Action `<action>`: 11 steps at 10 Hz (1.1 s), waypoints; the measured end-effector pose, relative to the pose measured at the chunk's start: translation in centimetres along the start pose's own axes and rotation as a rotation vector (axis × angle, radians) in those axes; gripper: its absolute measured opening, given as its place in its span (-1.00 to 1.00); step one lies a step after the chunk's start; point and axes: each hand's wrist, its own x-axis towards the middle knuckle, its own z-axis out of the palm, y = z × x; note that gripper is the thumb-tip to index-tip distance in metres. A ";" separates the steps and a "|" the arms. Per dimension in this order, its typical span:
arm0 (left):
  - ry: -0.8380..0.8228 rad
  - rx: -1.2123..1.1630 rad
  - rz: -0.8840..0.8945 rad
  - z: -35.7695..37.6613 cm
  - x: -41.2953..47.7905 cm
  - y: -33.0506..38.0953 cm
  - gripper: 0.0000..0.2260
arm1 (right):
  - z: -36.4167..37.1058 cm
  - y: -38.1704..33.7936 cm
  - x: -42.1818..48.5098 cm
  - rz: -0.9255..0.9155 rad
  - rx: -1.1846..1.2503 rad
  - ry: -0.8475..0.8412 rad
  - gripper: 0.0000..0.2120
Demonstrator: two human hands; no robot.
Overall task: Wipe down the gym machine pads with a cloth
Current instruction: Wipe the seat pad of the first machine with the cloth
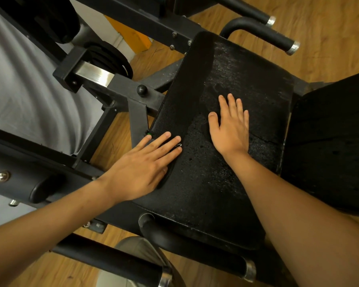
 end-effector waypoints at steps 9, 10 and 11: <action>0.093 -0.030 -0.120 -2.7 12.4 -3.7 -0.44 | -0.1 -0.1 -0.3 0.002 -0.011 -0.005 -0.44; 0.103 -0.031 -0.202 -4.0 17.7 -5.2 -0.49 | 0.0 0.0 -0.3 0.001 -0.013 -0.016 -0.39; 0.124 -0.031 -0.216 -5.0 22.2 -6.1 -0.50 | 0.0 0.1 -0.1 0.002 -0.003 -0.026 -0.35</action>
